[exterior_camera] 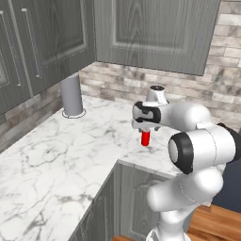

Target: Four empty soda cans are scattered around the kitchen. Gather all the cans and cluster them next to the stove for recycling.

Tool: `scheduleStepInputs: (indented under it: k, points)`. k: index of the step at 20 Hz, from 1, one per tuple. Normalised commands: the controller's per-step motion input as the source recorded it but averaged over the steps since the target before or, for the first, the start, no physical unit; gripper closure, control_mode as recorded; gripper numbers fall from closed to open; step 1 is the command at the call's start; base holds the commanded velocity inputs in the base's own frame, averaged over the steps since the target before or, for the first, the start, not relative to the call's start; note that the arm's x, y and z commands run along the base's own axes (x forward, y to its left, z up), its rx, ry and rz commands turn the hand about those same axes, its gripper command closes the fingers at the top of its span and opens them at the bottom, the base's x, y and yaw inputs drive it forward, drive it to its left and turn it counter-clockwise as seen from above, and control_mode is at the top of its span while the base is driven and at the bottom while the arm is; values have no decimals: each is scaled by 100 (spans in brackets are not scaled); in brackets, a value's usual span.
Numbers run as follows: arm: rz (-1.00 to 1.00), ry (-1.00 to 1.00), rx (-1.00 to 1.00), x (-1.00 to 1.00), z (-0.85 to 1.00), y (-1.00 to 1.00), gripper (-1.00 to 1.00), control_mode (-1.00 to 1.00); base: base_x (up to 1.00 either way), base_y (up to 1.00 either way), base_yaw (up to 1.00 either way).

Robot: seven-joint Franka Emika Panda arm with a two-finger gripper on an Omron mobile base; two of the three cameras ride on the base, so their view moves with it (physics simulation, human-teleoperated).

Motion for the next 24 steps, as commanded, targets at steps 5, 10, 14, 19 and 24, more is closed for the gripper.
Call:
scheduleStepInputs:
  k: [5, 10, 14, 19, 24]
  points:
    - [2, 1, 0, 23, -5, 0, -100, -100, 0, 0, 0]
    - [2, 2, 0, 17, -7, 0, -100, -100, 0, 0, 0]
    - [1, 3, 0, 6, -15, -6, -100, -100, 0, 0, 0]
    - [0, 4, 0, 5, -18, -5, -100, -100, 0, 0, 0]
    - [0, 6, 0, 6, -14, -1, -100, -100, 0, 0, 0]
